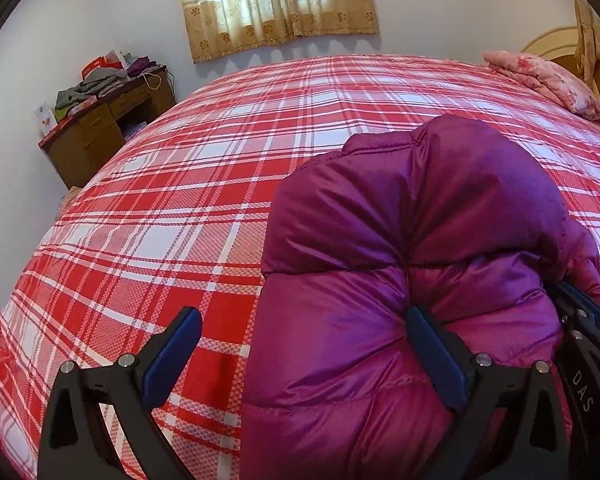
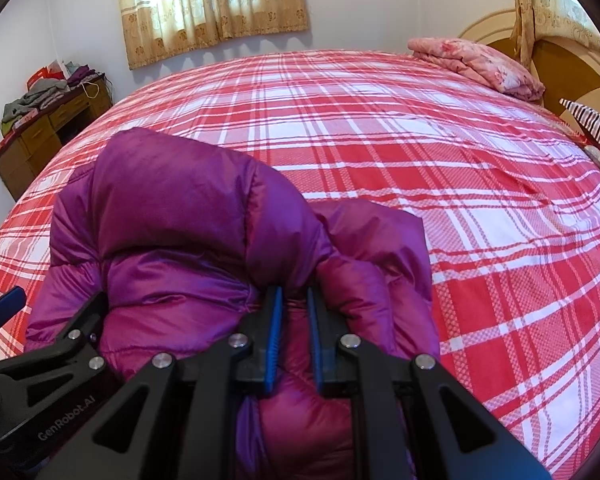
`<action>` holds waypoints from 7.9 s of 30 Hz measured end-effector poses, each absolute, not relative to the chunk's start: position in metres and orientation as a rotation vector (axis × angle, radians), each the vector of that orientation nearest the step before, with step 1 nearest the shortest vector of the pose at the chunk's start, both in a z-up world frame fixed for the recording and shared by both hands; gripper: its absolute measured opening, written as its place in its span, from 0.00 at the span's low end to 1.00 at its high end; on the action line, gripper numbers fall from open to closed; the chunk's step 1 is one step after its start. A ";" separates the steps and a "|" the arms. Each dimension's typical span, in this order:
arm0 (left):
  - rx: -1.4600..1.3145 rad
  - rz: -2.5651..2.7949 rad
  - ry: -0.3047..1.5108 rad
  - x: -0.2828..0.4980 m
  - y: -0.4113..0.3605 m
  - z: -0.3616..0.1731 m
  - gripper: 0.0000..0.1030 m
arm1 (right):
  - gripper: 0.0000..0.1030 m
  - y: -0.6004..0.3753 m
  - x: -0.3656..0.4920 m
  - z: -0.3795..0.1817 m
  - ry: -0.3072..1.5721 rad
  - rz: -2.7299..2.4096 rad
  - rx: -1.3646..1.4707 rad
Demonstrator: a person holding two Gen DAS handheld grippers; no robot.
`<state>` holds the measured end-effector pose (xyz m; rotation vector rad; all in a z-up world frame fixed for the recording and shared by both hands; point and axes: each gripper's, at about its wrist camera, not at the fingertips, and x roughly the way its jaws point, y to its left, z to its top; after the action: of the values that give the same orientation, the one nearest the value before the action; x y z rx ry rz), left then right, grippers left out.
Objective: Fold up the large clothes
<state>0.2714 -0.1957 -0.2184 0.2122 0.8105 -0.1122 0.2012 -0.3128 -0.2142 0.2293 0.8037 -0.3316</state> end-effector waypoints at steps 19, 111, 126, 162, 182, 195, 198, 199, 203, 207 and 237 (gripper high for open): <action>0.209 -0.116 0.808 0.272 -0.193 -0.218 0.99 | 0.14 -0.316 0.199 -0.214 0.786 -0.318 0.256; 0.105 -0.107 0.617 0.211 0.089 -0.150 0.19 | 0.16 -0.128 0.262 -0.160 0.667 0.399 0.296; 0.134 -0.095 0.652 0.213 0.104 -0.180 0.20 | 0.16 -0.107 0.278 -0.184 0.742 0.394 0.250; 0.070 0.065 0.719 0.229 0.127 -0.205 0.83 | 0.43 -0.094 0.291 -0.217 0.818 0.296 0.184; 0.032 0.037 0.386 0.066 0.124 -0.025 0.83 | 0.72 -0.085 0.105 -0.047 0.476 0.179 0.021; 0.030 0.040 0.386 0.065 0.126 -0.026 0.83 | 0.74 -0.085 0.097 -0.038 0.453 0.180 0.014; 0.029 0.042 0.387 0.066 0.126 -0.027 0.83 | 0.74 -0.084 0.095 -0.039 0.455 0.184 0.011; 0.030 0.042 0.389 0.066 0.126 -0.028 0.83 | 0.74 -0.085 0.094 -0.040 0.454 0.184 0.010; 0.032 0.044 0.394 0.067 0.126 -0.029 0.83 | 0.74 -0.085 0.094 -0.040 0.455 0.184 0.012; 0.033 0.046 0.396 0.069 0.125 -0.029 0.83 | 0.74 -0.084 0.094 -0.040 0.455 0.184 0.012; 0.029 0.057 0.417 0.072 0.125 -0.037 0.83 | 0.74 -0.082 0.092 -0.040 0.454 0.189 0.012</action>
<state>0.0718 0.1251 -0.0372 0.0293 0.4168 0.0567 0.0924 -0.0822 -0.0405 0.0124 0.4540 0.1888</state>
